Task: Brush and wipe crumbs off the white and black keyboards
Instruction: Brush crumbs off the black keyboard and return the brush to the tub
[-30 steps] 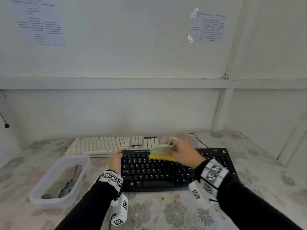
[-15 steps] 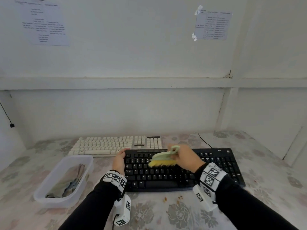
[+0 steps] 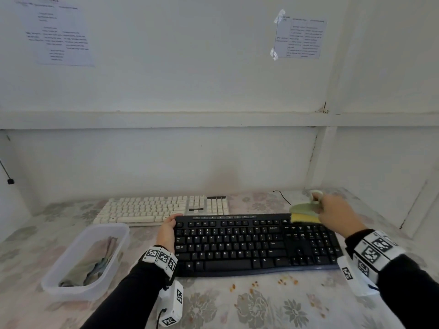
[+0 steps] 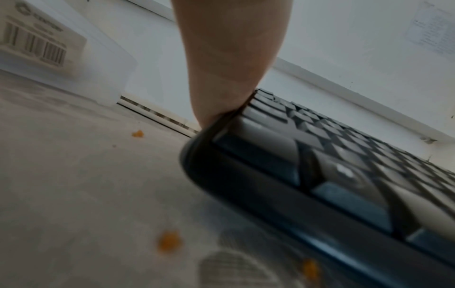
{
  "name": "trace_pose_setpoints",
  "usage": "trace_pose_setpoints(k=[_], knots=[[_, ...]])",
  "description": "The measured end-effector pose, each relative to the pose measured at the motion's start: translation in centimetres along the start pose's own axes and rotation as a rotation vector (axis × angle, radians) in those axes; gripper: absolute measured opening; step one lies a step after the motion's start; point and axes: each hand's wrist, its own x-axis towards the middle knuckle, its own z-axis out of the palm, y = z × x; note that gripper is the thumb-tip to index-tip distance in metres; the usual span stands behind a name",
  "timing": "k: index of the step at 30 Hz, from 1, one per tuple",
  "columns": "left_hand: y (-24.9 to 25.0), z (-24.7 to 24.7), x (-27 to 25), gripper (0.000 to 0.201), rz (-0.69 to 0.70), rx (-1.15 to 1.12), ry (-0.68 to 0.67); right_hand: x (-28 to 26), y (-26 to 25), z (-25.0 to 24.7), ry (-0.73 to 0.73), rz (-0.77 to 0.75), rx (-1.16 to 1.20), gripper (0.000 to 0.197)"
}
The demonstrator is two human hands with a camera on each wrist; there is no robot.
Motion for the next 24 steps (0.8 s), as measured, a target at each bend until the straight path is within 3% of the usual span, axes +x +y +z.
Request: trace_pose_setpoints(k=[3,9,12,14,17,24], knots=[[0.0,-0.1,0.0,0.037,-0.033,0.007,0.014,0.5,-4.8,0.7,0.017,-0.114,0.16,0.022],[0.2,-0.2,0.1,0.035,-0.087,-0.008,0.043,1.3,-17.1,4.4,-0.156,-0.365,0.405,0.016],[-0.1,-0.6,0.7,0.034,-0.084,0.025,0.06,1.5,-20.9,6.3,-0.204,-0.434,0.435,0.02],[-1.4,-1.4,2.6,0.048,-0.108,0.017,0.029,1.5,-22.0,7.0,-0.224,-0.436,0.443,0.02],[-0.5,-1.0,1.3,0.031,-0.089,0.009,0.026,1.8,-21.6,7.7,-0.2,-0.415,0.369,0.027],[-0.1,-0.3,0.9,0.033,-0.06,0.085,0.017,2.5,-15.6,6.7,-0.208,-0.231,0.289,0.022]])
